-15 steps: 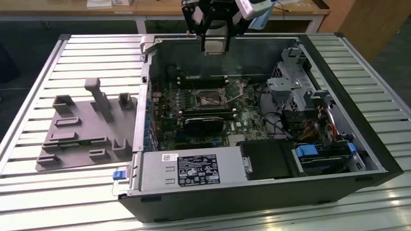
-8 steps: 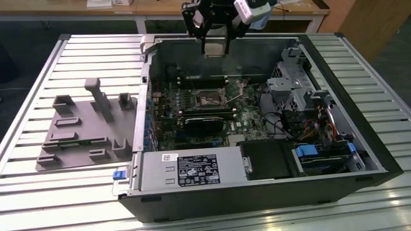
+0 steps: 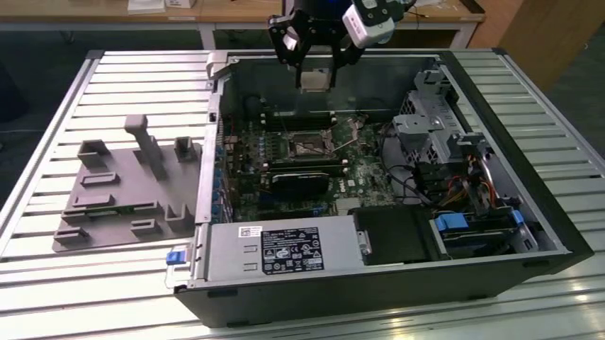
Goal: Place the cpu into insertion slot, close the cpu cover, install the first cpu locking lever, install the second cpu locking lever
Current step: 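Place the cpu into insertion slot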
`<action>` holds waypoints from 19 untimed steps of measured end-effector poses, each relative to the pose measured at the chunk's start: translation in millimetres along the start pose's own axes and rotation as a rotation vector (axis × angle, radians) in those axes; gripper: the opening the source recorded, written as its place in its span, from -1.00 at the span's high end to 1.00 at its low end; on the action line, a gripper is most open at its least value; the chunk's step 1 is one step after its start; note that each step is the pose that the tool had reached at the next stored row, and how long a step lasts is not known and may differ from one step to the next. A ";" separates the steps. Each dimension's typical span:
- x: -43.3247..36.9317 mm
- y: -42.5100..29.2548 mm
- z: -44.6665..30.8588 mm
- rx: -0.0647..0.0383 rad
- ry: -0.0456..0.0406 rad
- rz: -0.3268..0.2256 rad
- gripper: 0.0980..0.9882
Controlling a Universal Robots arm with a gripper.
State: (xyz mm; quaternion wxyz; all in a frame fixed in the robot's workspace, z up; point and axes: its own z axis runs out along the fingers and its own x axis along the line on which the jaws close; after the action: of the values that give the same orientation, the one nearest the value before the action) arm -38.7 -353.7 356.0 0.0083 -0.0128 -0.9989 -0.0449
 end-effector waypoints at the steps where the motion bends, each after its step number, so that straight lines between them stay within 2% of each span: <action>1: 0.0 -0.2 1.7 0.000 0.0000 0.000 0.00; 19: -0.7 -2.2 34.1 0.000 0.0000 0.000 0.00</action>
State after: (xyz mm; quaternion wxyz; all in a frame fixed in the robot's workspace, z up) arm -38.5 -352.9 321.8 0.0083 -0.0128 -0.9989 -0.0448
